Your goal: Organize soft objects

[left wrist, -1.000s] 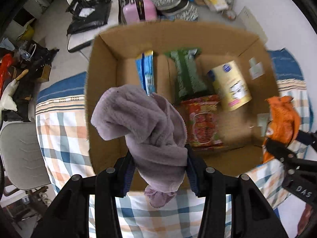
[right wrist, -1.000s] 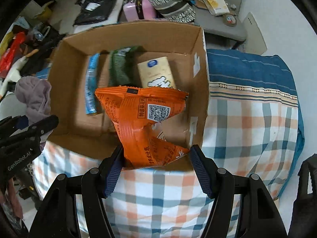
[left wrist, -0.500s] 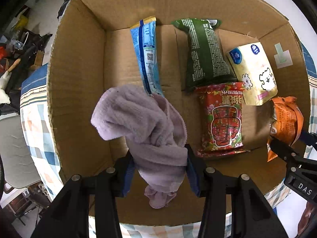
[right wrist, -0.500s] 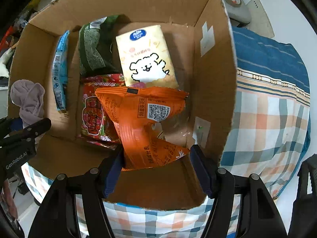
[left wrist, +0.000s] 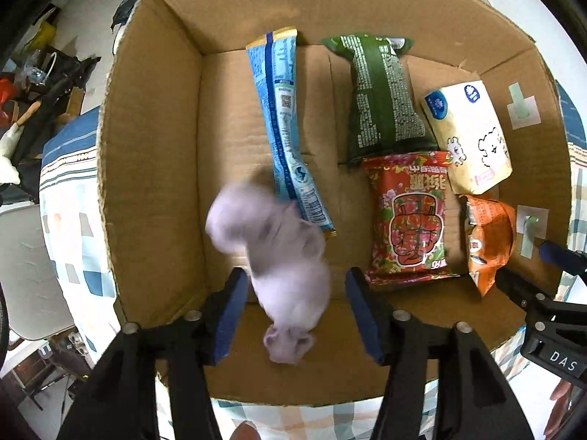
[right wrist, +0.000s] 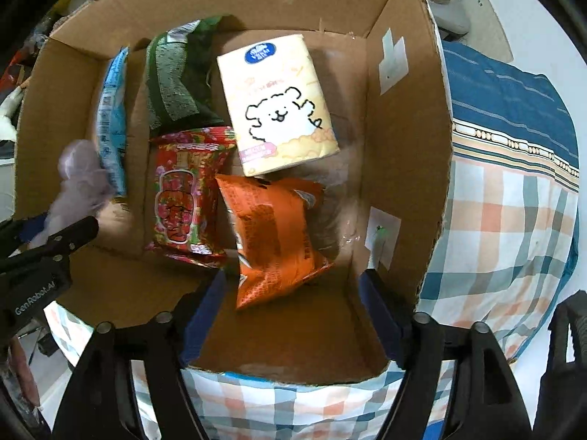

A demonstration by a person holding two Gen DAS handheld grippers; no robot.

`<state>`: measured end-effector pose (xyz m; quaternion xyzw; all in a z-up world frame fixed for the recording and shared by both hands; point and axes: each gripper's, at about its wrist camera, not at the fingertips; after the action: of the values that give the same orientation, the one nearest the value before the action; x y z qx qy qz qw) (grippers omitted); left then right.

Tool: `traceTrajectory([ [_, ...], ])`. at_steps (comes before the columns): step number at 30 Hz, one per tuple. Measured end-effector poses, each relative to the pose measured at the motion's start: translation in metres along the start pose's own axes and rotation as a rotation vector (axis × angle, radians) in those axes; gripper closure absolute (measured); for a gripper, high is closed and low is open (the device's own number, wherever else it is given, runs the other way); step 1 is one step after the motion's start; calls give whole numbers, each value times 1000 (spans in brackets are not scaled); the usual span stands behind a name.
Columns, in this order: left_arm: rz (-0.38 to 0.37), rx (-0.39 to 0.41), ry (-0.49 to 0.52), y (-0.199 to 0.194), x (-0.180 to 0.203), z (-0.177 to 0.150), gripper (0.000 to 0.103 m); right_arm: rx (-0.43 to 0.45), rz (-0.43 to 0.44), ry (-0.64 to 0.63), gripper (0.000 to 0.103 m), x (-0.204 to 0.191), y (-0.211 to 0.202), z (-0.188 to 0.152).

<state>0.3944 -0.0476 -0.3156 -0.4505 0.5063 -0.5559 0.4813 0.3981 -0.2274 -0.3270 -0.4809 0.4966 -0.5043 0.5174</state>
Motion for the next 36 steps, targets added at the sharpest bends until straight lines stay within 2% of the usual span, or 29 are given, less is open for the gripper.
traceTrajectory([
  [2,1,8,-1,-3,0,-1,37,1,-3,1,22,-2,-3,0],
  [4,6,23,-5,-13,1,-3,33,3,2,3,21,-4,-5,0],
  [5,2,25,-10,-15,1,-4,23,8,4,6,20,-5,-7,0],
  [7,4,35,-16,-20,-1,-4,14,14,3,2,12,-3,-15,0],
  [11,15,68,-33,-30,-4,-6,9,31,2,8,12,-5,-25,-4],
  [14,3,85,-49,-40,-6,-6,9,48,-8,6,11,-1,-26,-7],
  [16,-3,92,-56,-46,-8,-8,9,63,-13,8,5,-1,-30,-8],
  [22,0,138,-64,-64,-8,-11,9,110,-25,14,5,3,-40,-6],
  [28,20,242,-91,-92,-4,-19,9,199,-31,20,5,3,-65,-13],
  [36,58,452,-102,-174,5,-63,9,381,-34,16,5,3,-136,-56],
])
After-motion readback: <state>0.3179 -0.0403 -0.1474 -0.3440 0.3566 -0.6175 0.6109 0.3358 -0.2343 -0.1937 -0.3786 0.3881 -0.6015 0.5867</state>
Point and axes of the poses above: each gripper's, at about its wrist camera, not at the fingertips, and y roughly the way its jaws point, x to its right, z to its top, and after that the axes turned 13 degrees about x, right-handed
